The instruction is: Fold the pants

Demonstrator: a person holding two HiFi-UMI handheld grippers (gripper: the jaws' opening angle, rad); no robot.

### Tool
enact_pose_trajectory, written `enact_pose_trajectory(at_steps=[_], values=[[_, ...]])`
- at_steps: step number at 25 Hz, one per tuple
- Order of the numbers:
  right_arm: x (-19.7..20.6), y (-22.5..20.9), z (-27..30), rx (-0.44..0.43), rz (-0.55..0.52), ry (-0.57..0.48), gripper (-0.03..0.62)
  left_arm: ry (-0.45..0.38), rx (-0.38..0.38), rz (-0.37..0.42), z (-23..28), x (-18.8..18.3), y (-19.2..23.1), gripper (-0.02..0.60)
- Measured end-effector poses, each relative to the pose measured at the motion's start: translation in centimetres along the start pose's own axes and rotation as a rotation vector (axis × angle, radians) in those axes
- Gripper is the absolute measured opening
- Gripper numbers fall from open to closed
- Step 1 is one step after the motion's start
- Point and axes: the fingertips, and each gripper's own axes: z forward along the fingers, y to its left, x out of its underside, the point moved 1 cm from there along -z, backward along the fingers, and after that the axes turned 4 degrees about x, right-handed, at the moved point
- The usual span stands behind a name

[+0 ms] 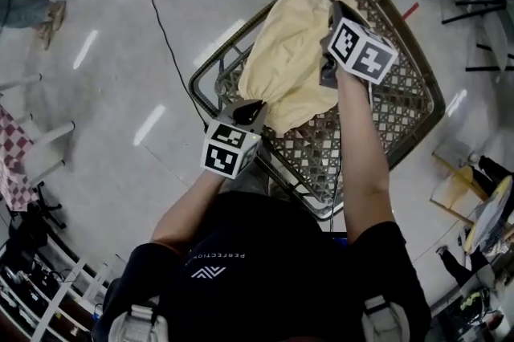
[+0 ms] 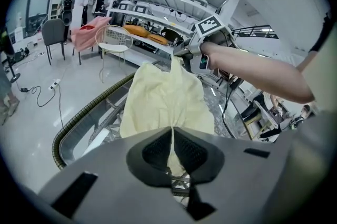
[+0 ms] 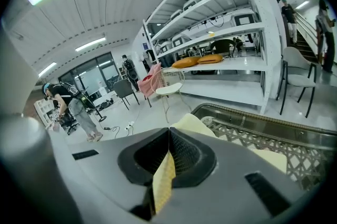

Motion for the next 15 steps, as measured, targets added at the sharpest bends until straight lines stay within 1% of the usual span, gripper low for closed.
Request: enact_pose_trajectory(at_steps=[4, 9, 13, 15], values=[[0.1, 2.5, 1.8, -0.05, -0.011, 0.011, 0.038, -0.018, -0.054, -0.044, -0.6, 0.0, 1.8, 0.017], [1.4, 4.6, 3.8, -0.091, -0.009, 0.038, 0.038, -0.028, -0.093, -0.095, -0.7, 0.5, 3.4, 0.017], [1.8, 6.4, 4.9, -0.119, -0.061, 0.035, 0.038, -0.037, -0.118, -0.132, -0.6, 0.9, 4.1, 0.017], [2.0, 7.3, 5.4, -0.14, -0.071, 0.034, 0.038, -0.043, -0.135, -0.152, -0.6, 1.1, 4.6, 0.017]])
